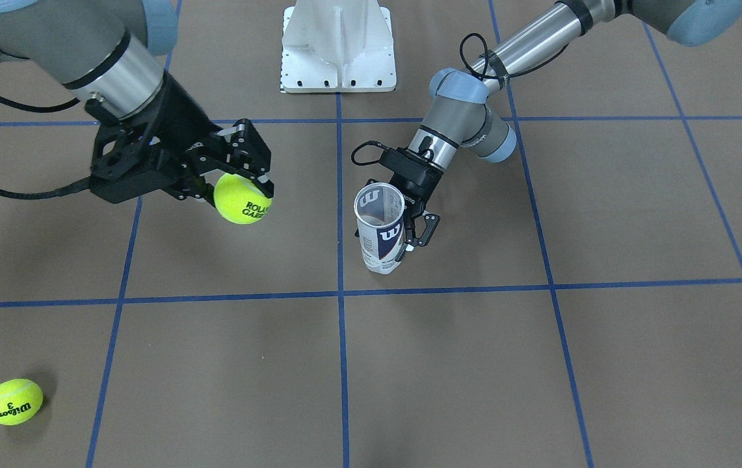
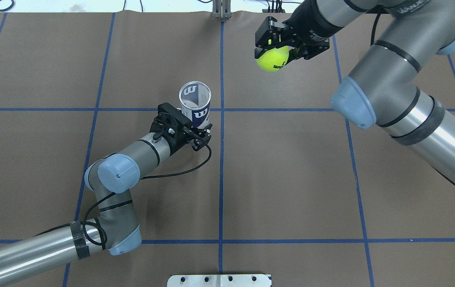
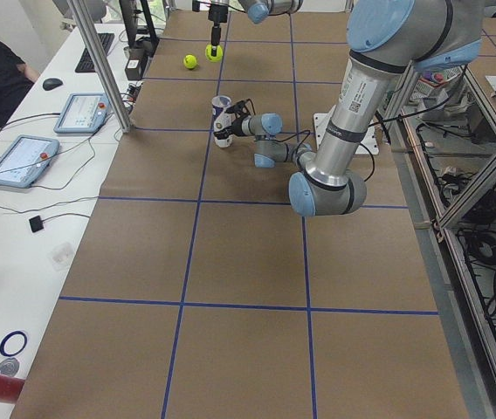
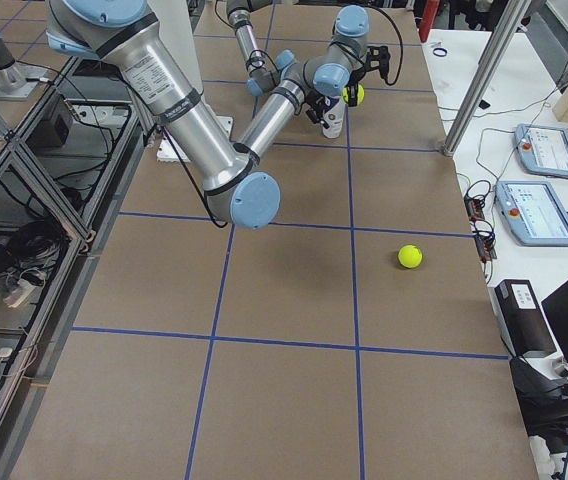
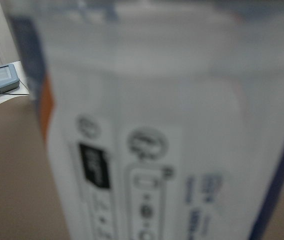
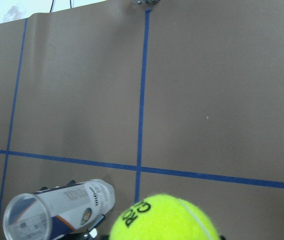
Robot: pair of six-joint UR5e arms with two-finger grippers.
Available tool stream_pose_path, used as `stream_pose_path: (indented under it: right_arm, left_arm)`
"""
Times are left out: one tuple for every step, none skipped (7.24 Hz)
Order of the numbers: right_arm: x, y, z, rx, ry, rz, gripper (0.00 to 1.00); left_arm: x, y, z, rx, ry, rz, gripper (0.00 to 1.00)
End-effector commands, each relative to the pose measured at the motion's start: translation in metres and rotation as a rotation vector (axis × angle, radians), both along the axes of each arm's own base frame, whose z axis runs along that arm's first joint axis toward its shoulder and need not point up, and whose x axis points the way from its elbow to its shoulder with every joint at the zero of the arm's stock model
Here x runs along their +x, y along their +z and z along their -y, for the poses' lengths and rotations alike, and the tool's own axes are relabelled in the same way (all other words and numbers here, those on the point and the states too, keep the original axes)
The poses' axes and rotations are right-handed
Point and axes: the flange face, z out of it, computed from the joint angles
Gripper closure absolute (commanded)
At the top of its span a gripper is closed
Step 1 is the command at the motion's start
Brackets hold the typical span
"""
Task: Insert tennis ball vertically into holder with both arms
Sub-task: 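Carry the tennis ball with the right gripper over the can's opening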
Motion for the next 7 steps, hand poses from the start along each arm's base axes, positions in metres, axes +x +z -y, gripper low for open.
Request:
stream_pose_path:
  right_arm:
    - [-0.046, -0.039, -0.026, -0.009, 0.030, 0.010, 1.00]
    - [-0.052, -0.042, -0.030, -0.005, 0.028, 0.009, 1.00]
    - [-0.061, -0.045, -0.033, 0.000, 0.028, 0.006, 1.00]
    - [-0.072, -0.050, -0.035, 0.006, 0.036, 0.000, 1.00]
    - [-0.080, -0.053, -0.028, -0.001, 0.036, -0.008, 1.00]
    - [-0.086, -0.055, -0.023, -0.005, 0.039, -0.014, 1.00]
    - [-0.097, -0.060, -0.012, -0.012, 0.049, -0.030, 1.00]
  left_arm:
    - [0.000, 0.000, 0.001, 0.003, -0.001, 0.003, 0.09]
    - [0.000, -0.003, 0.001, 0.004, -0.003, -0.002, 0.13]
    - [0.000, -0.005, 0.001, 0.006, -0.003, -0.004, 0.14]
    - [0.000, -0.007, 0.001, 0.008, -0.003, -0.007, 0.14]
    - [0.000, -0.007, 0.001, 0.008, -0.001, -0.007, 0.14]
    - [0.000, -0.007, 0.001, 0.008, -0.003, -0.007, 0.14]
    - [0.000, -0.007, 0.001, 0.008, -0.001, -0.007, 0.14]
